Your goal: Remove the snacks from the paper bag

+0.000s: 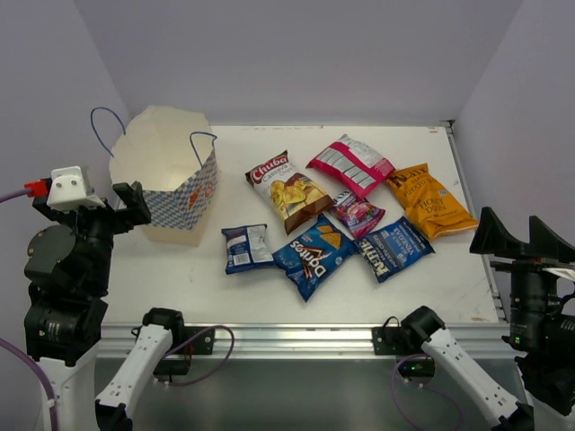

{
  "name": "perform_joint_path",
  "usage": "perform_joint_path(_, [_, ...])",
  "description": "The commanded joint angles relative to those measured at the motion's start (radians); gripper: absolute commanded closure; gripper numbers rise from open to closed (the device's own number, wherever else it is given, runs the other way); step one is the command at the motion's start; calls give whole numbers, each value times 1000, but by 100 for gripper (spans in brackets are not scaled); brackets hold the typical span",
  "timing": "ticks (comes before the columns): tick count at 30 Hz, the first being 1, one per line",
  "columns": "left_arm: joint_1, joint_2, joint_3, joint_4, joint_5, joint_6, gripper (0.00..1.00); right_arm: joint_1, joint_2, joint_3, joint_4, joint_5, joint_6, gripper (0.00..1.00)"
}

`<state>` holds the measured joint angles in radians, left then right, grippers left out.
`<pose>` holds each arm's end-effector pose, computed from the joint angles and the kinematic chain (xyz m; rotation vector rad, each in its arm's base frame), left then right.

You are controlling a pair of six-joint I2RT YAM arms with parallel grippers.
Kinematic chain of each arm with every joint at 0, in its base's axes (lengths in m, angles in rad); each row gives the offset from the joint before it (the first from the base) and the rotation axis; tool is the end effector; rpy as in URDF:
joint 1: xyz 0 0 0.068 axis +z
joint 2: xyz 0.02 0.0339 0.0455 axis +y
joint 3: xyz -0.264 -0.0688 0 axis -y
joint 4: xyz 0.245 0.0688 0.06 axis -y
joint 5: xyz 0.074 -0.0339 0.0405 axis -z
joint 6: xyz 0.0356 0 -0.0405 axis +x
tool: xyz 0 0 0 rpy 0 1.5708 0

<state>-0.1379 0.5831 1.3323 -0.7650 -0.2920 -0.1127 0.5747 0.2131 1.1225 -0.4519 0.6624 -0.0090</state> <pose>0.0472 0.0038 0.4679 -0.2074 1.5724 0.0359 -0.0245 -0.0419 0.4446 0.2570 1.1885 0.1259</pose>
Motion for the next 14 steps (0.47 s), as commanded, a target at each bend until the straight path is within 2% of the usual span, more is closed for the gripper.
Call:
perform_joint_path(1, [-5,-2,-4,21,-6,-8,0,-3,6,-3,5,-14,-25,1])
perform_joint_path(14, [-5,18,-19,50,22,-12,0,-3,19,-9,10,-32,-22,1])
